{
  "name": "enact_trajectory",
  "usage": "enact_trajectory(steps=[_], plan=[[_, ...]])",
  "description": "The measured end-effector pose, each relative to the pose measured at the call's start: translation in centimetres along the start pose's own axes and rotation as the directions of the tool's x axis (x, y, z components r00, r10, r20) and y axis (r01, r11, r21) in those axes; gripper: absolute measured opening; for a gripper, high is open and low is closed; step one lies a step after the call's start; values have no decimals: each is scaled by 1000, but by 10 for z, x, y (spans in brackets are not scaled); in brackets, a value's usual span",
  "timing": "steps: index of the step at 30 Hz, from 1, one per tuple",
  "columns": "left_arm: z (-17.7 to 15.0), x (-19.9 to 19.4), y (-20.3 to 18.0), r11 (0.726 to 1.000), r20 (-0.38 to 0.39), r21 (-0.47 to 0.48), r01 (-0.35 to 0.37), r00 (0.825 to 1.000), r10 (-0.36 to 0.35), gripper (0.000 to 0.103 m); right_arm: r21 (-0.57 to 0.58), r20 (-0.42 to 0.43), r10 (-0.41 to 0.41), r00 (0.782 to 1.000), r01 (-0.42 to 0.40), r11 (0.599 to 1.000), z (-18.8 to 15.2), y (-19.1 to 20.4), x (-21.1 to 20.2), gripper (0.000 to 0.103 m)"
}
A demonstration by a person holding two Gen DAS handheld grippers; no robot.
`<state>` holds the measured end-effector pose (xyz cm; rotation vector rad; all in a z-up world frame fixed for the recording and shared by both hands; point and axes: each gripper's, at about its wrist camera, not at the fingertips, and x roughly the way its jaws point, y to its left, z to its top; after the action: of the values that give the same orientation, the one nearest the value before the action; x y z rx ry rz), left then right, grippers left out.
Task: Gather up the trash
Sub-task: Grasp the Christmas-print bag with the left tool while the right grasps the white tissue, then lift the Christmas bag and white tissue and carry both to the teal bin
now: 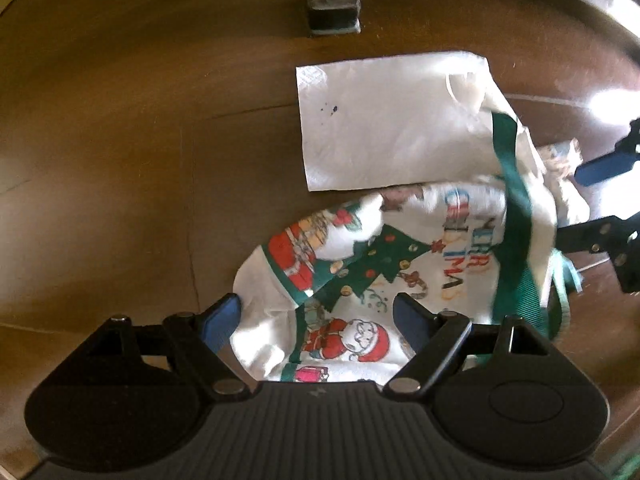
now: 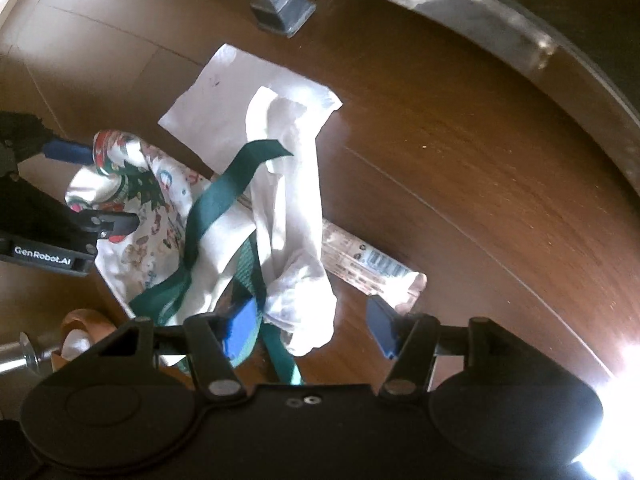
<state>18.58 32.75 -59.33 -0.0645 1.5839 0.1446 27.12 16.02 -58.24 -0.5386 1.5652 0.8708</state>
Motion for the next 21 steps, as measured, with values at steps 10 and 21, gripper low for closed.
enact_trajectory(steps=[10, 21], plan=[[1, -1, 1, 999, 4, -31, -43, 999, 44, 37, 24, 10, 42, 999, -42, 999, -1, -2, -1, 31], [-15, -39, -1, 997, 84, 17, -73, 994, 72, 15, 72, 68, 25, 997, -30, 997, -21, -7, -47, 21]])
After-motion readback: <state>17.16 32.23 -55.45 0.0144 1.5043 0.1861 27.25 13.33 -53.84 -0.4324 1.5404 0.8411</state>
